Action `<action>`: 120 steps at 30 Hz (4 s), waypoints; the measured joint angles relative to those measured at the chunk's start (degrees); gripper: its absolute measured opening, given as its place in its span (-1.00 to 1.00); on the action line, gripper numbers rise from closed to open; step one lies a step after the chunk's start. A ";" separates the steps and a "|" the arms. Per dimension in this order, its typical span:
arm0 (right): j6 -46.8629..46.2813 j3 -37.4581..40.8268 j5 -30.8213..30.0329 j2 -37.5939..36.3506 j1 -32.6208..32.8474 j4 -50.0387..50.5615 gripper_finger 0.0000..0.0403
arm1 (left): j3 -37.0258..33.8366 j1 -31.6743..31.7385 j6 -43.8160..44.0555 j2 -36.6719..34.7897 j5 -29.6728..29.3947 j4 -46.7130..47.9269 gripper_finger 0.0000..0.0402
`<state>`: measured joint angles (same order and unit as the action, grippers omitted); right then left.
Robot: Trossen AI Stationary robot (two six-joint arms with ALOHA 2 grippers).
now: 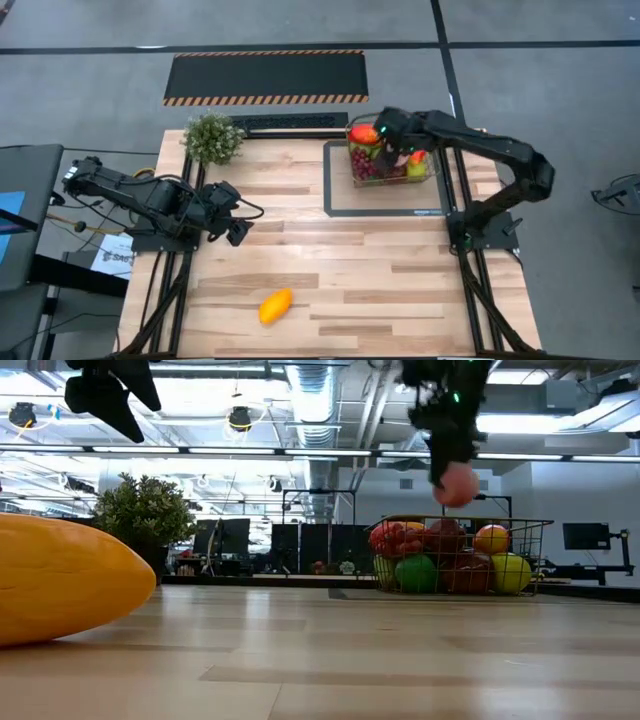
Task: Build produce basket
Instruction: Put the peach into the gold wire basket, then put the yellow mango into the gold wire basket
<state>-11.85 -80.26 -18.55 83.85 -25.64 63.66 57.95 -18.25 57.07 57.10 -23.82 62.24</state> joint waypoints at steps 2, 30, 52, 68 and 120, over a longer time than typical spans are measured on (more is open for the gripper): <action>1.53 3.64 0.18 -1.42 -4.37 -4.23 0.39 | 0.00 0.38 0.62 0.00 -0.02 0.00 0.73; 5.33 2.76 3.96 5.01 -16.86 -10.87 0.96 | -0.02 2.96 2.40 0.01 -0.46 0.44 0.73; 1.29 -4.71 18.83 14.98 31.20 -36.30 0.92 | -0.02 2.92 -1.81 0.00 3.61 3.22 0.73; 19.10 -25.60 23.95 43.00 40.33 -47.57 0.92 | -0.04 2.97 -2.40 -0.63 3.05 10.48 0.73; 19.60 -39.46 30.42 37.38 20.54 -3.51 0.30 | -0.02 2.99 -3.62 -0.66 -0.01 11.96 0.73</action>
<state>7.75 -119.72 11.87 121.23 -5.10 60.15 57.93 -15.27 53.45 56.45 -23.84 74.20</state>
